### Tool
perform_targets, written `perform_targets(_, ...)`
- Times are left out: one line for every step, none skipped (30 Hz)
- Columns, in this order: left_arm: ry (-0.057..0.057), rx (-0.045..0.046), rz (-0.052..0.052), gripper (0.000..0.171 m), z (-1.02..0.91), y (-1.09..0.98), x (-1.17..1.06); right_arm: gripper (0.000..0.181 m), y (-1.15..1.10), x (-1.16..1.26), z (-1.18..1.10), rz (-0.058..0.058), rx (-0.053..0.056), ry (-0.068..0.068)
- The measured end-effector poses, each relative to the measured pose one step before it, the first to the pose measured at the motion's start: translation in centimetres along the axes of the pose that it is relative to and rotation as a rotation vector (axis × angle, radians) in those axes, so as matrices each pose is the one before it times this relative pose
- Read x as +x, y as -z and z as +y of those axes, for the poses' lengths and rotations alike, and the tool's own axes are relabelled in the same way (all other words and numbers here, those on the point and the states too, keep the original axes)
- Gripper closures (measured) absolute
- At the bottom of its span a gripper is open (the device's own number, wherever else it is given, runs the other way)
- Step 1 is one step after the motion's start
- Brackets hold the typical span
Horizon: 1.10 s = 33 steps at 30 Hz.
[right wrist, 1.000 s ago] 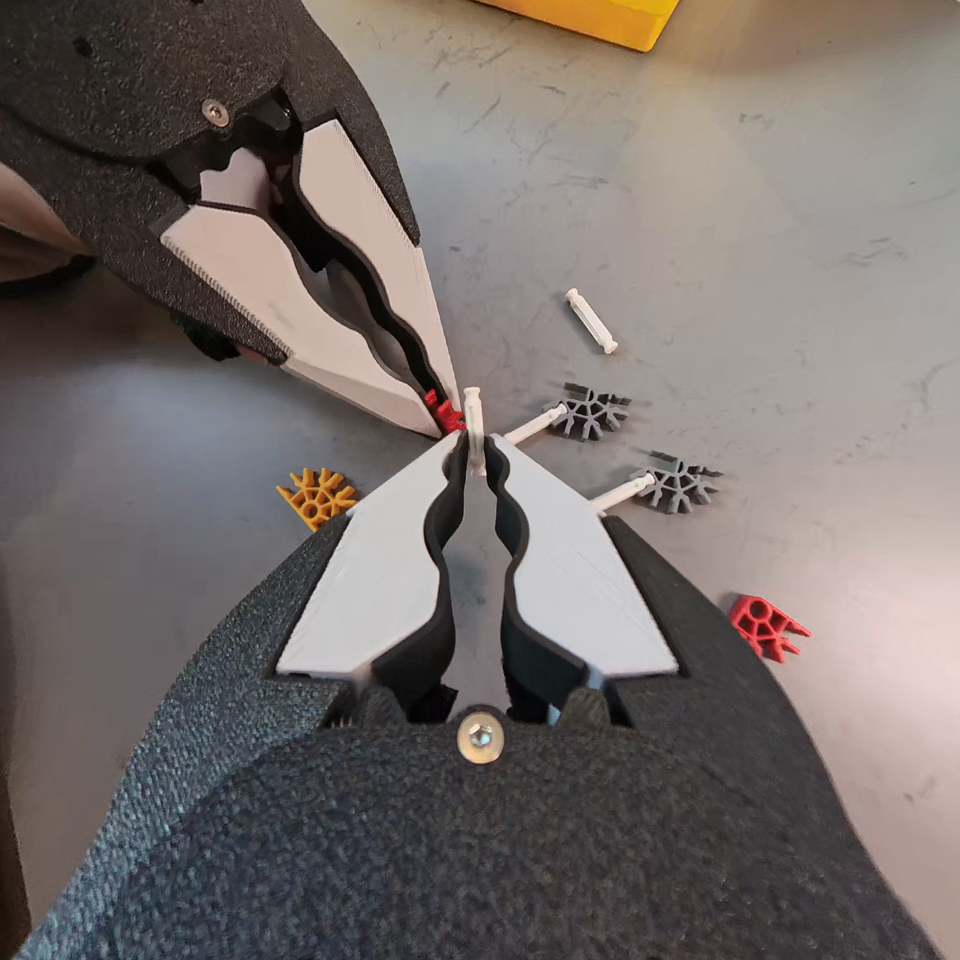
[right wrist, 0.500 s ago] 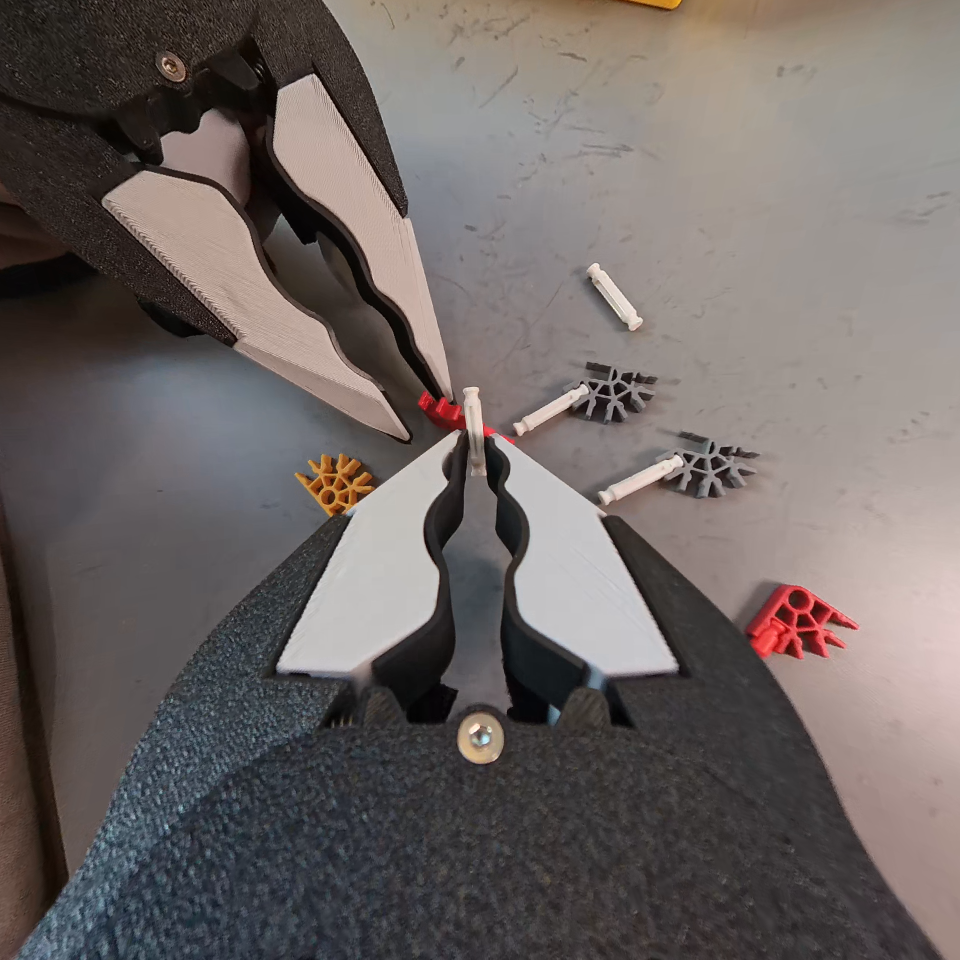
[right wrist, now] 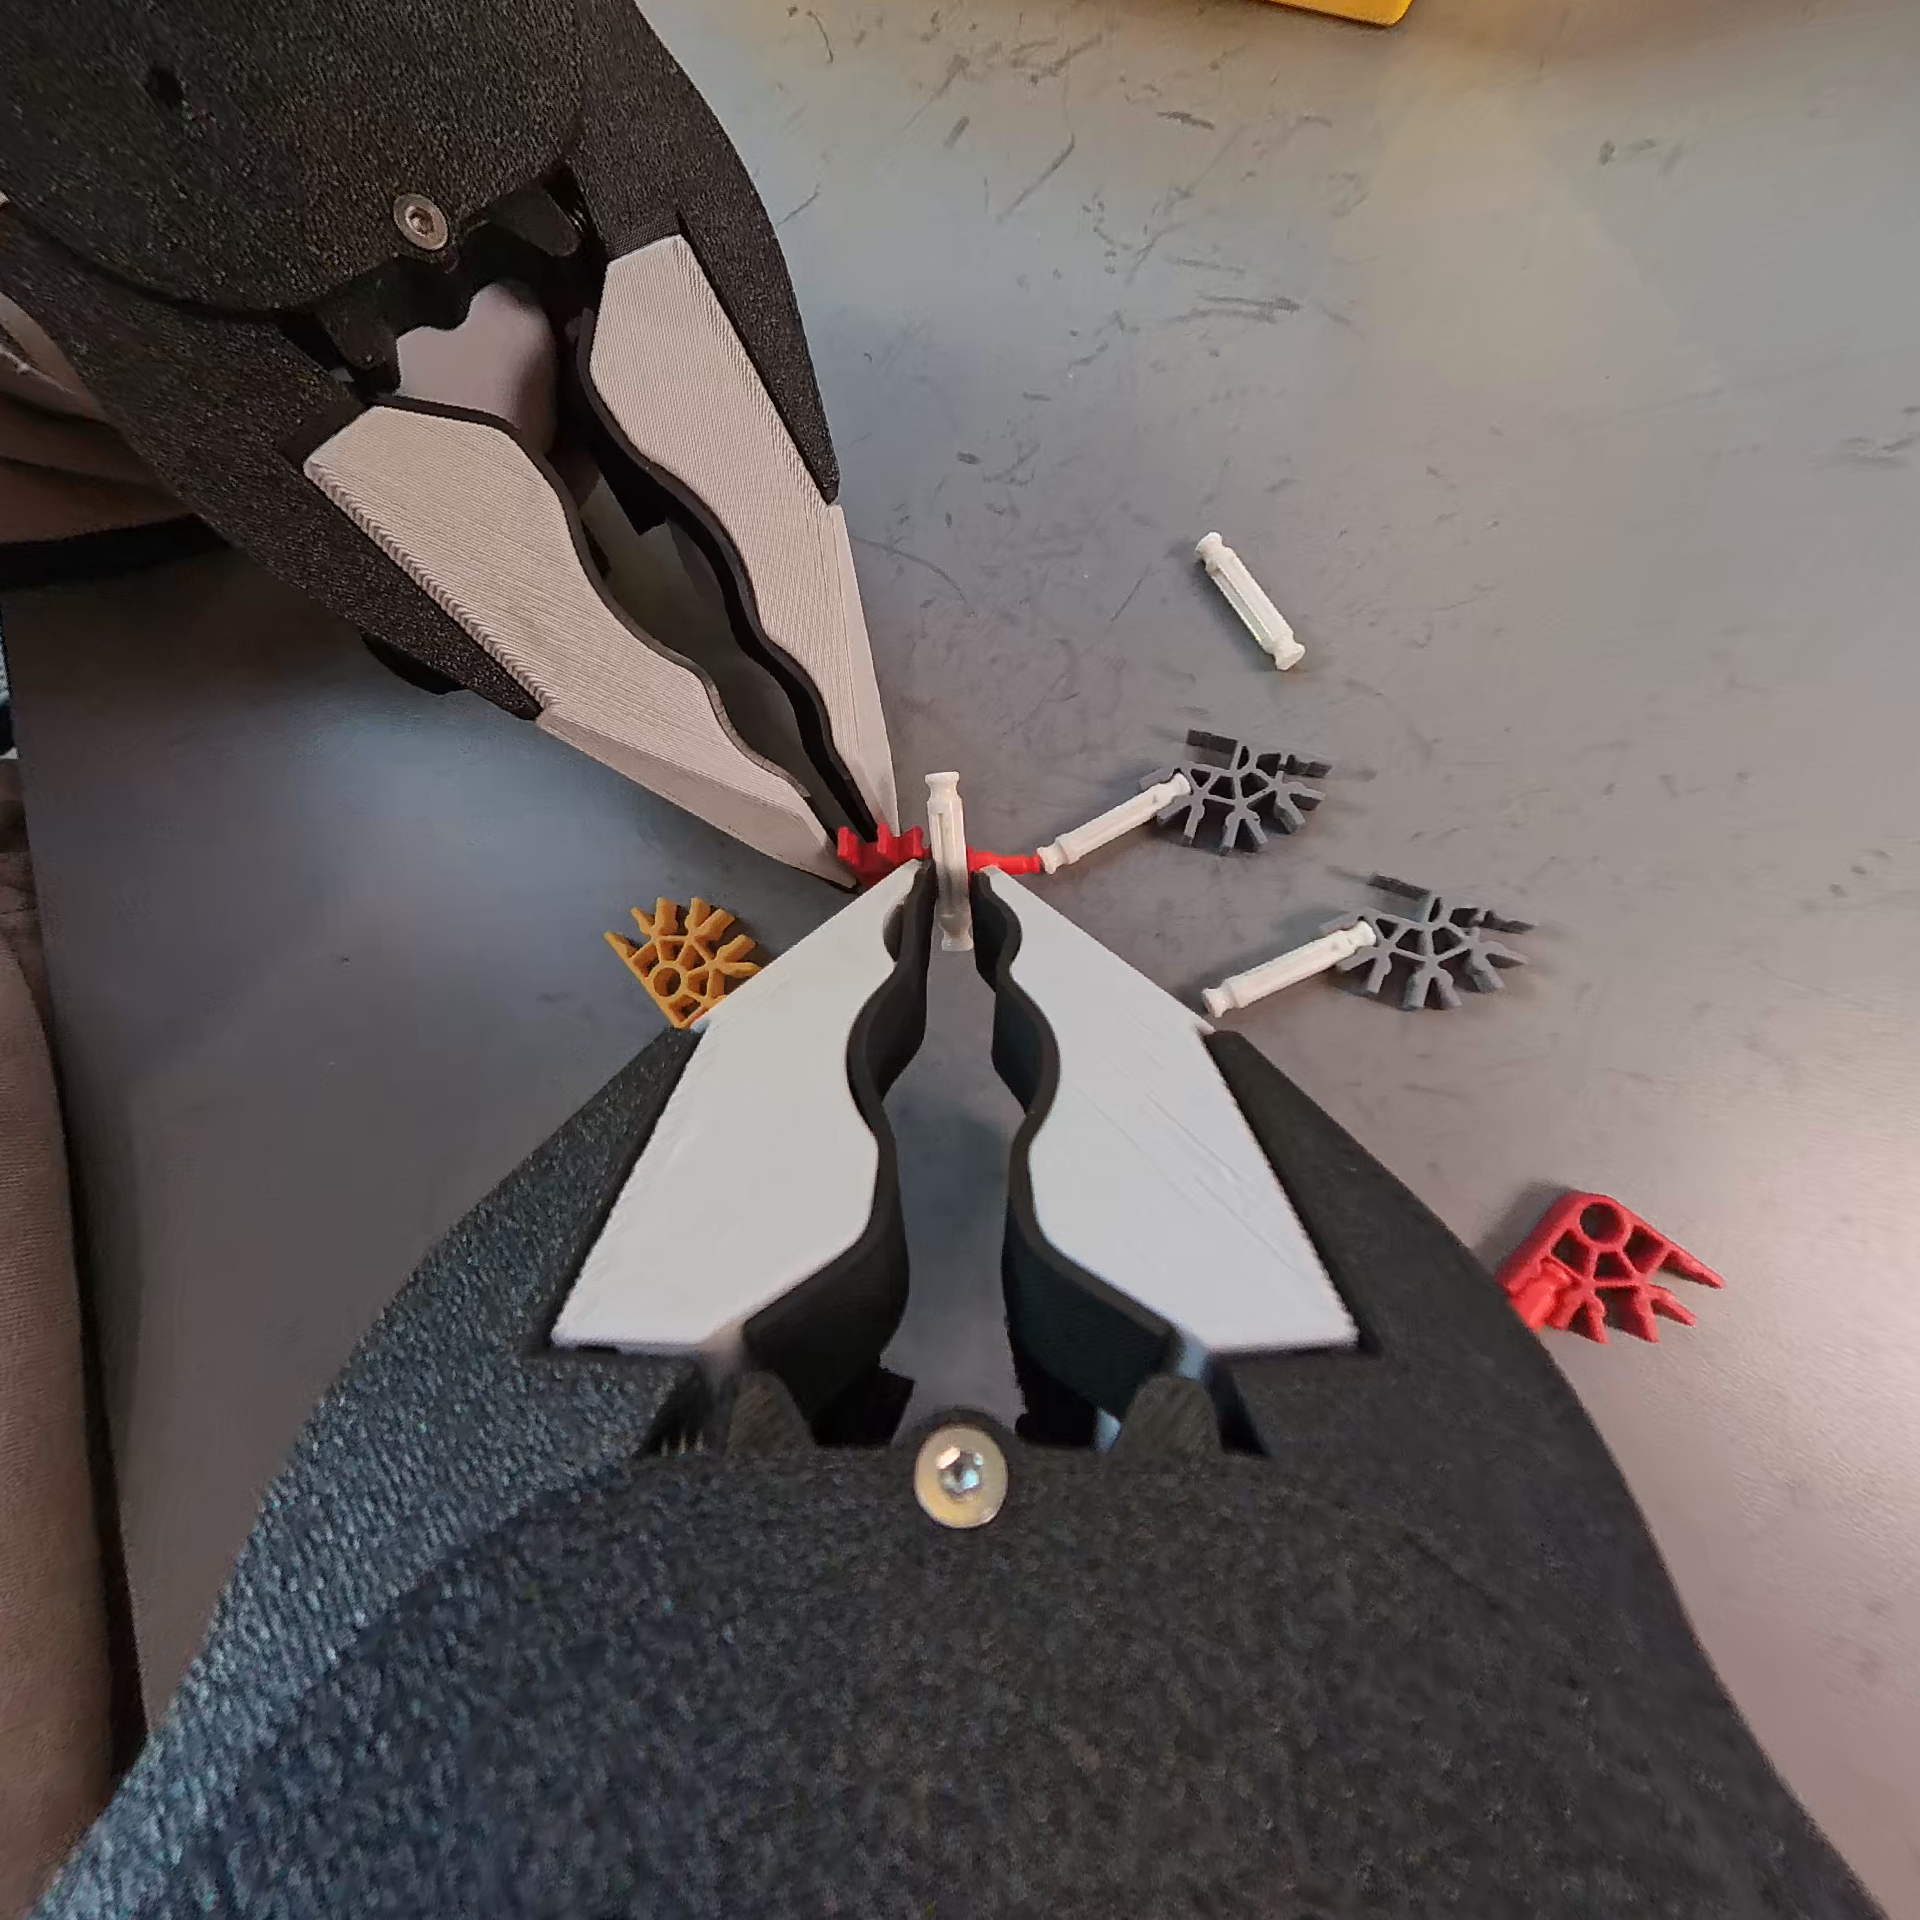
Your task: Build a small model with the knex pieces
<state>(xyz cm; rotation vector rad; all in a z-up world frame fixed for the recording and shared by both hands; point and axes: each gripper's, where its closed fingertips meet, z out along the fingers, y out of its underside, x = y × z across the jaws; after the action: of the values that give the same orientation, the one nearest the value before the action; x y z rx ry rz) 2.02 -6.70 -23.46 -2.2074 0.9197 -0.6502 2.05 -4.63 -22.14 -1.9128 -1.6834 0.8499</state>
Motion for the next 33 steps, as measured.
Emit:
perform_targets(-0.0047,-0.00003,-0.0018,0.166,0.004,-0.008,-0.017,0.177,-0.001,-0.014,0.04,-0.0052,-0.0014,0.0006)
perform_targets(-0.0055,-0.0003,-0.0034,0.167,0.005,0.005,-0.035,0.177,-0.016,0.001,0.095,-0.0039,-0.0053,0.0011)
perform_targets(-0.0047,-0.00173,-0.0011,0.167,0.026,-0.015,0.003,0.176,-0.002,0.021,0.114,-0.0012,-0.0067,0.0045)
perform_targets(-0.0027,-0.00165,0.0015,0.167,0.035,-0.013,0.032,0.175,-0.002,0.029,0.072,0.0008,-0.004,0.0048)
perform_targets(-0.002,0.00008,0.0039,0.167,0.001,-0.008,0.081,0.175,0.002,0.049,0.023,0.0018,-0.0013,0.0017)
perform_targets(-0.0031,0.00193,0.0054,0.167,-0.034,-0.004,0.107,0.175,0.009,0.01,-0.043,-0.0008,0.0029,0.0005)
perform_targets(-0.0036,0.00177,0.0034,0.167,-0.041,0.013,0.086,0.175,0.001,-0.015,-0.031,-0.0023,0.002,-0.0002)
perform_targets(-0.0029,0.00016,-0.0006,0.167,-0.02,0.03,0.007,0.175,-0.014,-0.009,0.014,-0.0013,-0.002,0.0013)
perform_targets(-0.0018,0.00026,-0.0009,0.167,-0.019,0.044,-0.037,0.175,-0.025,-0.006,0.048,-0.0003,-0.0037,0.0035)
perform_targets(0.0003,0.00174,0.0014,0.167,-0.023,0.066,-0.043,0.175,-0.008,0.017,0.024,0.0007,-0.0021,0.0038)
perform_targets(0.0028,0.00372,0.0038,0.167,-0.047,0.084,-0.035,0.175,0.01,0.013,0.014,0.0,-0.0005,0.0017)
perform_targets(0.0035,0.00403,0.0079,0.166,-0.052,0.082,0.027,0.175,0.006,0.004,0.008,-0.0016,0.0013,0.0006)
perform_targets(0.0028,0.00239,0.0082,0.166,-0.031,0.075,0.038,0.175,-0.011,0.023,0.016,-0.0015,0.001,0.0)
perform_targets(0.0013,0.00081,0.0027,0.166,-0.01,0.063,-0.025,0.175,0.013,0.021,0.039,-0.0007,0.0002,0.0024)
perform_targets(-0.0021,0.00034,0.0005,0.165,-0.005,0.074,-0.057,0.173,0.03,0.013,0.063,-0.0007,-0.0017,0.007)
perform_targets(-0.0039,0.00029,0.0015,0.164,-0.008,0.094,-0.034,0.171,0.096,-0.042,0.056,-0.0027,-0.0016,0.0114)
perform_targets(-0.0019,0.00095,-0.0002,0.164,-0.025,0.099,-0.056,0.169,0.162,-0.039,0.061,-0.0027,-0.0023,0.0156)
perform_targets(-0.0004,0.00217,-0.0005,0.163,-0.037,0.09,-0.079,0.167,0.245,0.018,0.011,0.0012,0.0015,0.0217)
perform_targets(-0.0012,0.00246,0.0014,0.163,-0.028,0.086,-0.053,0.166,0.275,0.055,0.017,0.0033,0.003,0.0259)
perform_targets(-0.0027,0.00304,0.0008,0.163,-0.041,0.075,-0.066,0.165,0.254,0.033,0.071,0.0019,-0.0003,0.0278)
perform_targets(-0.0038,0.00353,-0.0002,0.163,-0.043,0.075,-0.08,0.165,0.158,-0.002,0.182,0.0007,-0.0062,0.0307)
perform_targets(-0.0052,0.00316,-0.0003,0.163,-0.044,0.054,-0.088,0.165,0.052,-0.028,0.259,0.0024,-0.0111,0.0336)
perform_targets(-0.0071,0.00114,-0.0006,0.163,-0.012,0.052,-0.087,0.165,-0.052,-0.05,0.286,0.003,-0.0137,0.0327)
perform_targets(-0.0083,-0.00046,-0.0016,0.163,0.032,0.044,-0.116,0.165,-0.157,-0.078,0.253,0.0024,-0.0145,0.0274)
perform_targets(-0.0084,-0.00033,-0.0032,0.163,0.045,0.06,-0.143,0.165,-0.182,0.04,0.072,0.0086,-0.0057,0.022)
perform_targets(-0.0073,0.00067,-0.0015,0.163,0.031,0.056,-0.125,0.165,-0.179,0.095,-0.085,0.0096,0.0033,0.0154)
perform_targets(-0.0059,0.00209,-0.0001,0.163,0.016,0.053,-0.101,0.166,-0.15,-0.008,-0.077,-0.0015,0.0013,0.0082)
perform_targets(-0.0053,0.00272,-0.0016,0.163,-0.012,0.055,-0.109,0.168,-0.129,-0.076,-0.021,-0.0095,-0.0031,0.0055)
perform_targets(-0.0062,0.00154,0.0005,0.163,0.006,0.027,-0.058,0.169,-0.121,-0.013,0.032,-0.0067,-0.0051,0.0047)
perform_targets(-0.008,0.0012,0.004,0.163,0.012,-0.016,0.05,0.173,-0.105,0.127,0.038,0.0005,-0.005,0.0048)
perform_targets(-0.0092,0.00001,0.0045,0.162,0.025,-0.054,0.096,0.179,-0.084,0.175,-0.024,0.0037,-0.0008,0.0042)
perform_targets(-0.0108,-0.00135,0.0028,0.161,0.032,-0.082,0.094,0.179,-0.033,0.111,-0.081,-0.0015,0.0015,0.0011)
perform_targets(-0.0121,-0.00174,0.001,0.16,0.029,-0.096,0.107,0.179,0.012,0.085,-0.066,-0.004,-0.0018,-0.0055)
